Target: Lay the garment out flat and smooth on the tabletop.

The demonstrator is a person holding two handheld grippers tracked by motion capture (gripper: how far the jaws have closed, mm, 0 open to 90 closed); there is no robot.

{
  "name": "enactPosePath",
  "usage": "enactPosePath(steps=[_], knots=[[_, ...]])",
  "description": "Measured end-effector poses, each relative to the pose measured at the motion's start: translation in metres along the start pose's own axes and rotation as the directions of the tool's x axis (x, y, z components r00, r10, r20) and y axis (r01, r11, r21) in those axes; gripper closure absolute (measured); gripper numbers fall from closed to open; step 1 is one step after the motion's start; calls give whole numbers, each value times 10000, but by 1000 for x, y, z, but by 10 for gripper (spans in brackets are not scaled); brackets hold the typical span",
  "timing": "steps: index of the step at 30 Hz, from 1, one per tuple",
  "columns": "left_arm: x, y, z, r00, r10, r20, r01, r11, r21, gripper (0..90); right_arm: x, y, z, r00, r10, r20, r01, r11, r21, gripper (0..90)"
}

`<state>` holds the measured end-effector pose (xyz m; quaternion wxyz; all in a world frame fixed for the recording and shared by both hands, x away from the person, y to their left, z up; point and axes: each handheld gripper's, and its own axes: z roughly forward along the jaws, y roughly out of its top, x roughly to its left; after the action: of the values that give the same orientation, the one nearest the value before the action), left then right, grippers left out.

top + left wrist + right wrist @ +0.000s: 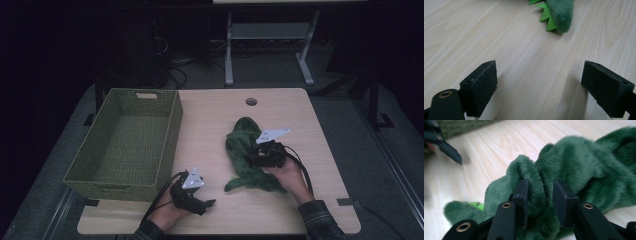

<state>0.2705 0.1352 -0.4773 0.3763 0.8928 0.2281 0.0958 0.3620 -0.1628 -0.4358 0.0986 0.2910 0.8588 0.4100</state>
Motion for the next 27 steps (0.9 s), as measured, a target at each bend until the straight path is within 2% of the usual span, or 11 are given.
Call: enactPosePath(steps=[3,9,11,14,16,24,27], knots=[[0,0,0,10000,-27,13,27,10000,-22,126,-2,-1,-9,9998,169,130,-168,9998,-97,626],[0,0,0,10000,-32,10,32,10000,-26,126,-8,-6,-11,9975,398,583,-404,9991,96,617],[0,0,0,10000,-33,13,33,10000,-28,126,-11,-8,-16,9974,586,430,-585,9983,-26,614],[0,0,0,10000,-39,14,39,10000,-26,126,-12,-12,-33,9981,546,292,-535,9979,-374,614],[0,0,0,10000,-31,12,32,10000,-19,126,-10,-18,-43,9981,527,308,-512,9977,-453,614],[0,0,0,10000,-29,13,29,10000,-17,126,-1,-55,-74,9970,496,593,-498,9988,7,588],[0,0,0,10000,-31,15,31,10000,-14,126,5,-72,-87,9958,703,582,-711,9974,111,575]])
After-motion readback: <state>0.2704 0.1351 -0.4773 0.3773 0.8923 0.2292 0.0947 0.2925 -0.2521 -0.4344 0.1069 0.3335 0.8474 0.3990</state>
